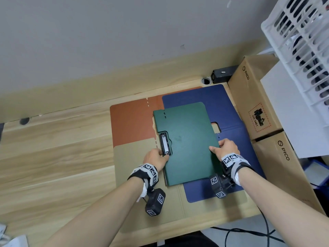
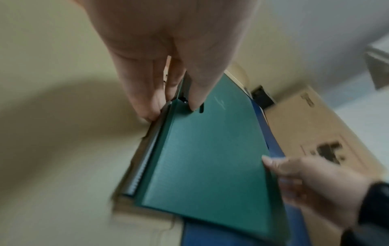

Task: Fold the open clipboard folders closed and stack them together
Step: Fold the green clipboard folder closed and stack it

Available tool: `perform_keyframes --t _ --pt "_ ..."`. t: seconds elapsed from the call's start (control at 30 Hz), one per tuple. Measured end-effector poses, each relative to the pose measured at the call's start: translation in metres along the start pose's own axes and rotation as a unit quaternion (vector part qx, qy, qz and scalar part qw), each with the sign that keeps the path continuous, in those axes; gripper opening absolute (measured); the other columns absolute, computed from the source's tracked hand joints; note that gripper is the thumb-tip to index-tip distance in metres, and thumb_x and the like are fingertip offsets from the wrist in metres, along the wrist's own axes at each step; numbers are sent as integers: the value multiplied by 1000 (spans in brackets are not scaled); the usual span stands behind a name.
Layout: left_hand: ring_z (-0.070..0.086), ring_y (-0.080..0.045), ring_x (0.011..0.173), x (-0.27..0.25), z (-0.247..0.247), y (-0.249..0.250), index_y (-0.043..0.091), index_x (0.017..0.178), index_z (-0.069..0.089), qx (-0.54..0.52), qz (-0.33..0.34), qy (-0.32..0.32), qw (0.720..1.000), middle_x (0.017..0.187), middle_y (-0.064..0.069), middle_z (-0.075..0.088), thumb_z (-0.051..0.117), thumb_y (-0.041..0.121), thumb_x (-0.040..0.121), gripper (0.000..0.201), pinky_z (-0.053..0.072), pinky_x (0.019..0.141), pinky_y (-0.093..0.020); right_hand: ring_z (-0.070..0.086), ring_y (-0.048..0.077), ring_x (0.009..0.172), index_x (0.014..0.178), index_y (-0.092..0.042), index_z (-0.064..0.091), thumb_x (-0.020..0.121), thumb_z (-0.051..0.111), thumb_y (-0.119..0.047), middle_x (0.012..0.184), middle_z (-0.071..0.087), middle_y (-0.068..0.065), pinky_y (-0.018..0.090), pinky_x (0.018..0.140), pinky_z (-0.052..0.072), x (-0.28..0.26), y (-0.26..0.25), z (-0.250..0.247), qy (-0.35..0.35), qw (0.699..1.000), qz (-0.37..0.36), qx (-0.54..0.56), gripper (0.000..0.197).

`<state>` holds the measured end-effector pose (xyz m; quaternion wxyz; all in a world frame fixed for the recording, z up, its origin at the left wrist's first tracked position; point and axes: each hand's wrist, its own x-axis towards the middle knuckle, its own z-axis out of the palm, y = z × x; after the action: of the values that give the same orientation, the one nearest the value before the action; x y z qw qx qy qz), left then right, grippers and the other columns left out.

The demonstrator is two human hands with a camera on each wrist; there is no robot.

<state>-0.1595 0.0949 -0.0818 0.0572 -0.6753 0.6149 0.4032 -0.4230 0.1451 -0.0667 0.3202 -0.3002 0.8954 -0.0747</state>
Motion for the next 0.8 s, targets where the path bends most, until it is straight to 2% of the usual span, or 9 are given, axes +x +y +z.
perform_keyframes --t 0.1,0.23,0.3,0.33,0.43,0.5,0.63,0.73,0.8 --pt "61 -20 88 3 8 -8 9 100 63 -137 -58 -2 989 92 0 65 74 32 82 31 46 80 -27 52 23 83 94 -17 54 77 78 -37 92 59 1 29 75 40 -1 0 4 -11 1000 21 17 35" --pt "59 -19 83 -1 10 -16 11 100 71 -176 -44 15 983 89 0 65 74 28 83 24 47 79 -29 58 25 96 108 -16 54 77 79 -38 108 62 2 33 84 45 -5 0 12 -22 999 17 29 45" --pt "58 -20 85 -3 3 -22 12 101 70 -191 -47 30 980 89 -2 63 75 28 83 25 45 81 -28 60 27 106 110 -15 54 77 79 -39 112 63 1 36 90 46 -10 -3 16 -29 999 13 30 47" --pt "60 -20 91 -4 -2 -26 7 109 70 -199 -49 38 978 95 -4 65 76 28 83 34 44 85 -27 59 27 108 109 -15 54 77 79 -39 112 62 1 37 92 46 -13 -6 19 -32 999 7 32 47" --pt "62 -23 111 -8 -20 -44 3 128 61 -217 -67 53 972 117 -9 68 74 28 84 52 42 95 -27 58 26 107 105 -15 52 77 79 -39 104 58 -1 37 93 45 -24 -24 30 -42 998 -16 41 46" --pt "61 -24 114 -10 -36 -61 2 130 60 -227 -74 69 969 124 -10 66 73 28 86 53 40 93 -24 57 26 102 101 -15 49 77 78 -39 100 57 0 36 89 45 -31 -42 42 -59 997 -35 35 45" --pt "63 -23 104 -14 -74 -108 -2 121 65 -233 -73 99 965 106 -12 69 73 24 86 45 41 90 -24 58 26 94 100 -12 50 77 79 -37 86 55 -1 35 83 45 -54 -87 76 -76 994 -78 32 45" --pt "63 -19 92 -14 -105 -152 6 99 73 -233 -65 122 963 93 -2 66 75 24 84 23 46 85 -27 59 25 87 96 -12 50 75 81 -35 82 56 -1 36 81 48 -78 -126 106 -83 991 -103 32 44" --pt "61 -17 88 -13 -126 -182 2 104 73 -238 -70 139 959 90 1 65 75 23 84 30 47 84 -29 61 23 81 91 -13 52 72 82 -37 83 62 1 38 79 52 -92 -150 129 -86 988 -121 31 43"
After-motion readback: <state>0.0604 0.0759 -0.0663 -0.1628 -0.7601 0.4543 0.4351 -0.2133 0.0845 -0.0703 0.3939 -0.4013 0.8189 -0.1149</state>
